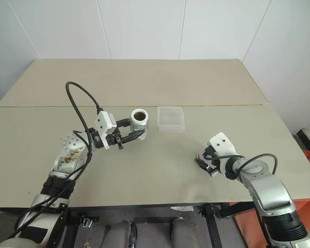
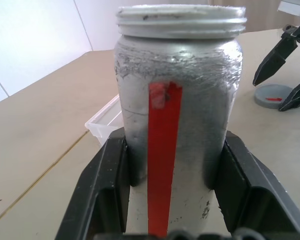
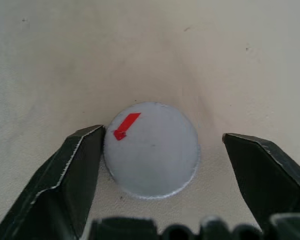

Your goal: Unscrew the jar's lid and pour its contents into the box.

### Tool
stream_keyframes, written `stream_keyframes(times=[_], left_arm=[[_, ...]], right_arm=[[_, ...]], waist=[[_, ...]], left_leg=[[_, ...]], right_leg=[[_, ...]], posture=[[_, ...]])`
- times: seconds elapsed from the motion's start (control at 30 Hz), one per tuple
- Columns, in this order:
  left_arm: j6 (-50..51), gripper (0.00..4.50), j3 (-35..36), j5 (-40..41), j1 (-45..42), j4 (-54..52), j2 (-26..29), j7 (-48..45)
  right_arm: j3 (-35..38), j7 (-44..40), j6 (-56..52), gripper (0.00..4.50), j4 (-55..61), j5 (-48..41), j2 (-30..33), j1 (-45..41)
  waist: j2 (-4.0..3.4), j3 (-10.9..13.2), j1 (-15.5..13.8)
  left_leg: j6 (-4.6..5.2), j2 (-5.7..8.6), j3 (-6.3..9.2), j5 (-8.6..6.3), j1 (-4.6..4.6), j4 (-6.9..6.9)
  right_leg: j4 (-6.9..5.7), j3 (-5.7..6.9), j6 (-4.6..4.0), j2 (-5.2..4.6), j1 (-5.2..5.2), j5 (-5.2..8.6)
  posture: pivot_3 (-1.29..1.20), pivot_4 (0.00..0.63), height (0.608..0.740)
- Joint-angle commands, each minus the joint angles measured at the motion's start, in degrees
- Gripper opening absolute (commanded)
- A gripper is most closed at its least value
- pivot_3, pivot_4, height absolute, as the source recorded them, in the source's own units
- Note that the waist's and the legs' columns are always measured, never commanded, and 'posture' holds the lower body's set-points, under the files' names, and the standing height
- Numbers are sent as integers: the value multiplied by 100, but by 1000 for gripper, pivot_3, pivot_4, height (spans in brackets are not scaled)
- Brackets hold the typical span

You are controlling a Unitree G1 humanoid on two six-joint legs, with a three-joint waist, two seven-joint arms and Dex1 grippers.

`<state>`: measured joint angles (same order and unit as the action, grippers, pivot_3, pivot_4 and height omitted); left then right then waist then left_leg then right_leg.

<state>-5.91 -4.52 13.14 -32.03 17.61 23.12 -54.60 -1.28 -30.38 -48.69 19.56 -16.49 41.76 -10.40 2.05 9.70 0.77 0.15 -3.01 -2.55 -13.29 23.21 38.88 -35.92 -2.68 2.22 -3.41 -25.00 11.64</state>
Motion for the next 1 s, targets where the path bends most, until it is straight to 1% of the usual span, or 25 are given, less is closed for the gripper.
stream_keyframes(times=[0.03, 0.1, 0.17, 0.23, 0.27, 0.33, 0.43, 0.5, 0.6, 0.67, 0.8, 0.83, 0.9, 0.93, 0.97, 1.0], left_arm=[[-223, 1959, 143, -122, -277, 121, 55, 155], [-303, 1959, 170, -272, -450, 389, 111, 278], [-450, 1959, 121, -524, -739, 799, 155, 433], [-551, 1959, 23, -765, -1104, 1284, 183, 502], [-613, 1959, -18, -852, -1279, 1528, 190, 495], [-670, 1959, -63, -1013, -1669, 2063, 153, 571], [-1012, 1959, -321, -1553, -2379, 3033, 136, 819], [-1454, 1959, -718, -2254, -3027, 3828, 95, 1390], [-2139, 1959, -1872, -3854, -3962, 4778, 36, 2775], [-2330, 1959, -2380, -4517, -4332, 5178, -25, 3524], [-2196, 1959, -3291, -5652, -4976, 5722, -461, 4982], [-2085, 1959, -3588, -6006, -5096, 5821, -576, 5485], [-1767, 1959, -4567, -7090, -5345, 5990, -777, 6686], [-1679, 1959, -4778, -7319, -5404, 6056, -859, 7016], [-1558, 1959, -5099, -7661, -5462, 6108, -934, 7545], [-1504, 1959, -5283, -7853, -5494, 6154, -984, 7825]], right_arm=[[142, -302, 28, 4470, 552, -253, 51, 177], [259, -261, 188, 4470, 933, -219, 32, 161], [562, -162, 340, 4470, 1275, -449, -235, 21], [689, -164, 389, 4470, 1597, -623, -382, -97], [673, -175, 373, 4470, 1718, -655, -398, -141], [396, -127, 450, 4470, 1873, -351, -234, -200], [294, 132, 325, 4470, 1966, -303, -407, -371], [292, 286, 362, 4470, 1931, -265, -544, -364], [276, 316, 475, 4470, 1937, -97, -478, -166], [201, 371, 444, 4470, 1982, -18, -483, -175], [143, 549, 383, 4470, 2025, 99, -625, -228], [109, 609, 374, 4470, 2029, 143, -665, -210], [43, 680, 418, 4470, 2078, 260, -681, -81], [30, 700, 431, 4470, 2105, 293, -694, -28], [59, 726, 403, 4470, 2149, 277, -734, 37], [69, 753, 371, 4470, 2189, 266, -775, 73]], waist=[[0, 0, -3], [0, 0, -7], [1, 1, 2], [1, 1, 4], [1, 1, -2], [1, 1, -13], [3, 2, -37], [6, 3, -61], [7, 4, -122], [7, 4, -145], [7, 4, -149], [8, 5, -149], [8, 5, -150], [9, 5, -151], [9, 5, -152], [9, 5, -150]], left_leg=[[0, 0, 3, 0, 2, -1], [0, 0, 8, 0, 7, -4], [0, 2, 8, 0, 10, -2], [0, 2, 9, 0, 8, 0], [0, 3, 10, 0, 8, 1], [0, 4, 12, 0, 7, 2], [0, 6, 12, 0, 12, 3], [0, 8, 13, 0, 21, 3], [0, 15, 20, 0, 48, 3], [1, 17, 20, -1, 55, 2], [7, 18, 18, -6, 66, -3], [8, 18, 19, -6, 69, -4], [8, 17, 20, -7, 85, -3], [8, 18, 20, -7, 92, -3], [8, 18, 21, -7, 97, -4], [8, 18, 21, -7, 98, -4]], right_leg=[[0, 2, -1, 1, -1, 0], [1, 4, -2, 1, -5, 0], [1, 4, 0, 1, -7, 0], [1, 3, 5, 1, -7, -1], [0, 3, 7, 1, -6, -1], [0, 5, 9, 1, -3, -1], [5, 8, 9, 0, -3, -1], [10, 9, 8, -1, -6, -2], [21, 13, -5, -2, -17, -13], [33, 13, -15, -5, -18, -22], [61, 14, -9, -7, -18, -25], [67, 17, -8, -7, -18, -26], [71, 19, -6, -7, -29, -26], [74, 18, -3, -7, -36, -28], [76, 18, -2, -7, -40, -28], [78, 18, -1, -7, -40, -27]], posture=[[0, 150, 740], [0, 150, 740], [0, 150, 740], [0, 150, 740], [0, 150, 740], [0, 150, 740], [0, 150, 740], [0, 150, 740], [0, 150, 740], [0, 150, 740], [0, 150, 740], [0, 150, 740], [0, 150, 740], [0, 150, 740], [0, 150, 740], [0, 150, 740]])
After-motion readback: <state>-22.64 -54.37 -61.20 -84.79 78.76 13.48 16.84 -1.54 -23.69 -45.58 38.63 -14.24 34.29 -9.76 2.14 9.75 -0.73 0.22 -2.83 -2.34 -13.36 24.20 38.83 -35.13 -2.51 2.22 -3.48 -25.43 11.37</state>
